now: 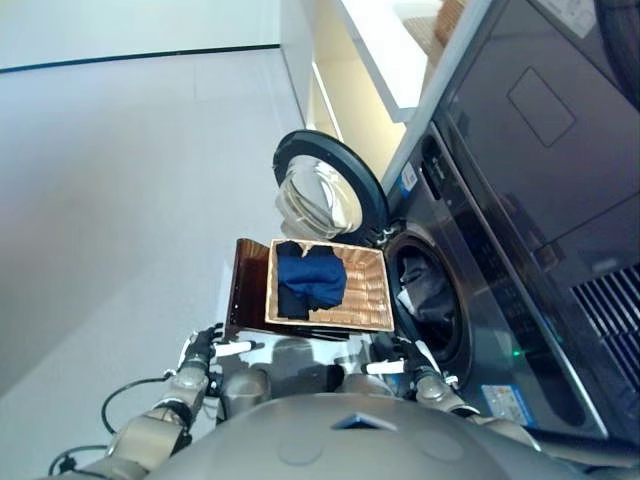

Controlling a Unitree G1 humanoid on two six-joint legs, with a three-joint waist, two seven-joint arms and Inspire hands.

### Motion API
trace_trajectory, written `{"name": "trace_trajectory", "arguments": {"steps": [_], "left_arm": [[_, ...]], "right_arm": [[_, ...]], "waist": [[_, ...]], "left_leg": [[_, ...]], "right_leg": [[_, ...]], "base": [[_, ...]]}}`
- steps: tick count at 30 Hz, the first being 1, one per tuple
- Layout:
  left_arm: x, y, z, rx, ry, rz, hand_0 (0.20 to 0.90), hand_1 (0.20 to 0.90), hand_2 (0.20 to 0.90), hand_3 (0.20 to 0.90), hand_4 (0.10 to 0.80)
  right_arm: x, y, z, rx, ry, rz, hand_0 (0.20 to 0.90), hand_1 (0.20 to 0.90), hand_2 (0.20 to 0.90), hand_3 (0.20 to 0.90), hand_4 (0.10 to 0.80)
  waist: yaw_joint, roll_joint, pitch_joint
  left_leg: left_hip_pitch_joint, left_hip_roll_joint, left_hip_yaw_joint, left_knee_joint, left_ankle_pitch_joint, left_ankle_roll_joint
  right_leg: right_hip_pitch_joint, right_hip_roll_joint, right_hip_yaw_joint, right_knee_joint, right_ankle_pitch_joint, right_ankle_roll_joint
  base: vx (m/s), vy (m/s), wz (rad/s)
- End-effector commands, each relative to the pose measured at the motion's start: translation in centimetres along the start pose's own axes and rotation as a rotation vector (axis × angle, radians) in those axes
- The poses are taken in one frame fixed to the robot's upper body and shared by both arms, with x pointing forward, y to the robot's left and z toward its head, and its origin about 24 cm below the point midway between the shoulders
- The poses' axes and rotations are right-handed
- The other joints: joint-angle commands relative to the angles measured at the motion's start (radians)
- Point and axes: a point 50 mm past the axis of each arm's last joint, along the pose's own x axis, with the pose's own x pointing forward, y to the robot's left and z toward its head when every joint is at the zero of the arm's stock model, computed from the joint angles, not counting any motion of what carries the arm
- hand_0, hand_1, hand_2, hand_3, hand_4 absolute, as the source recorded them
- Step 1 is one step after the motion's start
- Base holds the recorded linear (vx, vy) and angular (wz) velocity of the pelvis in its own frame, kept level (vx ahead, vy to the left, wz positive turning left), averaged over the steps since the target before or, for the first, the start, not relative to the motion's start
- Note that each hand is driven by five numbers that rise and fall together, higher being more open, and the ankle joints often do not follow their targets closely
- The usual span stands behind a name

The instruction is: Pick up the clothes and place them into the washing machine

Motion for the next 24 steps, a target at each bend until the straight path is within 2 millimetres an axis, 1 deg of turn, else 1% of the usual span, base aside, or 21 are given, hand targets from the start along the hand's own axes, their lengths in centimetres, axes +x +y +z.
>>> {"name": "trace_trajectory", "arguments": {"steps": [1,3,4,6,7,8,11,14,16,17,18,21,22,23,24], "left_arm": [[0.0,-0.7,1.0,-0.03,-0.063,0.007,0.9,0.9,0.9,0.9,0.8],[0.1,-0.4,1.0,-0.017,-0.063,0.019,0.9,0.9,0.9,0.9,0.8],[0.1,-0.3,1.2,-0.007,-0.07,0.022,0.9,0.9,0.9,0.9,0.8],[0.1,-0.1,1.3,0.016,-0.076,0.023,0.9,0.9,0.9,0.9,0.8],[0.1,-0.1,1.3,0.016,-0.076,0.023,0.9,0.9,0.9,0.9,0.8],[0.2,0.0,1.8,0.057,-0.091,0.014,0.9,0.9,0.9,0.9,0.8],[0.3,0.7,2.0,0.069,-0.098,0.029,0.9,0.9,0.9,0.9,0.8],[0.5,1.5,2.7,0.076,-0.123,0.051,0.9,0.9,0.9,0.9,0.8],[0.6,2.6,3.5,0.086,-0.144,0.079,0.9,0.9,0.9,0.9,0.8],[0.7,3.1,4.2,0.078,-0.168,0.098,0.9,0.9,0.9,0.9,0.8],[0.8,3.7,5.0,0.064,-0.192,0.122,0.9,0.9,0.9,0.9,0.8],[0.8,3.7,6.0,0.045,-0.231,0.131,0.9,0.9,0.9,0.9,0.8],[0.8,3.7,6.0,0.045,-0.231,0.131,0.9,0.9,0.9,0.9,0.8],[0.8,3.8,7.0,0.024,-0.265,0.143,0.9,0.9,0.9,0.9,0.8],[0.8,3.8,7.0,0.024,-0.265,0.143,0.9,0.9,0.9,0.9,0.8]], "right_arm": [[0.5,-3.3,1.2,-0.122,-0.078,-0.121,0.9,0.9,0.9,0.9,0.8],[0.6,-3.7,2.3,-0.122,-0.111,-0.136,0.9,0.9,0.9,0.9,0.8],[0.7,-4.0,2.8,-0.131,-0.127,-0.143,0.9,0.9,0.9,0.9,0.8],[0.8,-4.6,3.4,-0.149,-0.146,-0.154,0.9,0.9,0.9,0.9,0.8],[0.8,-4.6,3.4,-0.149,-0.146,-0.154,0.9,0.9,0.9,0.9,0.8],[1.0,-5.2,4.1,-0.183,-0.159,-0.173,0.9,0.9,0.9,0.9,0.8],[1.1,-6.1,5.3,-0.21,-0.181,-0.199,0.9,0.9,0.9,0.9,0.8],[1.2,-6.9,7.9,-0.325,-0.256,-0.223,0.9,0.9,0.9,0.9,0.8],[1.1,-7.7,10.8,-0.407,-0.346,-0.257,0.9,0.9,0.9,0.9,0.8],[0.9,-8.3,12.4,-0.452,-0.389,-0.288,0.9,0.9,0.9,0.9,0.8],[0.7,-9.0,14.2,-0.487,-0.427,-0.318,0.9,0.9,0.9,0.9,0.8],[0.4,-9.9,15.8,-0.612,-0.473,-0.363,0.9,0.9,0.9,0.9,0.8],[0.4,-9.9,15.8,-0.613,-0.473,-0.363,0.9,0.9,0.9,0.9,0.8],[-0.3,-11.1,18.1,-0.686,-0.538,-0.434,0.9,0.9,0.9,0.9,0.8],[-0.3,-11.1,18.1,-0.686,-0.539,-0.434,0.9,0.9,0.9,0.9,0.8]], "waist": [[0.009,-0.018,-0.033],[0.013,-0.012,-0.041],[0.015,-0.006,-0.041],[0.017,0.008,-0.054],[0.017,0.008,-0.053],[0.014,0.014,-0.067],[0.02,0.01,-0.072],[0.037,0.01,-0.062],[0.043,0.008,-0.046],[0.052,0.009,-0.023],[0.068,0.008,-0.004],[0.079,0.006,0.002],[0.078,0.006,0.002],[0.075,0.011,0.03],[0.075,0.011,0.029]], "left_leg": [[-0.102,-0.039,-0.022,-0.066,0.012,0.031],[-0.114,0.025,-0.027,-0.151,0.081,0.005],[-0.12,0.049,-0.027,-0.192,0.115,-0.007],[-0.074,0.08,-0.005,-0.279,0.134,-0.022],[-0.073,0.08,-0.005,-0.28,0.134,-0.022],[-0.042,0.071,-0.003,-0.312,0.132,-0.022],[-0.016,0.042,0.022,-0.313,0.112,-0.011],[-0.021,0.013,0.04,-0.303,0.097,0.006],[-0.034,0.009,0.059,-0.296,0.093,0.012],[-0.05,0.012,0.069,-0.289,0.093,0.014],[-0.076,0.012,0.085,-0.28,0.094,0.012],[-0.108,0.004,0.08,-0.273,0.096,0.01],[-0.108,0.004,0.079,-0.272,0.096,0.01],[-0.138,0.007,0.075,-0.262,0.1,0.006],[-0.139,0.007,0.075,-0.262,0.1,0.005]], "right_leg": [[-0.059,0.043,0.026,-0.018,0.089,0.01],[-0.059,0.048,0.025,-0.021,0.077,0.016],[-0.057,0.052,0.022,-0.02,0.065,0.016],[-0.041,0.051,0.015,-0.031,0.05,0.022],[-0.04,0.051,0.016,-0.031,0.05,0.022],[-0.032,0.026,-0.002,-0.035,0.043,0.03],[-0.014,-0.016,0.006,-0.046,0.053,0.052],[-0.032,-0.051,0.017,-0.035,0.059,0.073],[-0.072,-0.057,0.025,-0.005,0.065,0.079],[-0.104,-0.058,0.011,0.004,0.076,0.079],[-0.13,-0.065,-0.017,0.0,0.092,0.079],[-0.135,-0.074,-0.027,-0.03,0.112,0.079],[-0.135,-0.074,-0.028,-0.031,0.112,0.079],[-0.161,-0.075,-0.037,-0.031,0.121,0.075],[-0.161,-0.075,-0.037,-0.031,0.121,0.075]], "base": [[0.067,0.024,-0.18],[0.071,0.047,-0.06],[0.062,0.084,0.14],[0.078,0.085,0.13],[0.109,0.138,-0.08],[0.095,0.153,-0.18],[0.108,0.181,-0.13],[0.021,0.163,-0.1],[-0.105,0.092,-0.1],[-0.26,0.035,-0.29],[-0.253,0.012,-0.36],[-0.037,-0.011,-0.38],[-0.079,-0.022,0.37],[-0.086,-0.017,0.38],[-0.18,-0.032,0.14]]}}
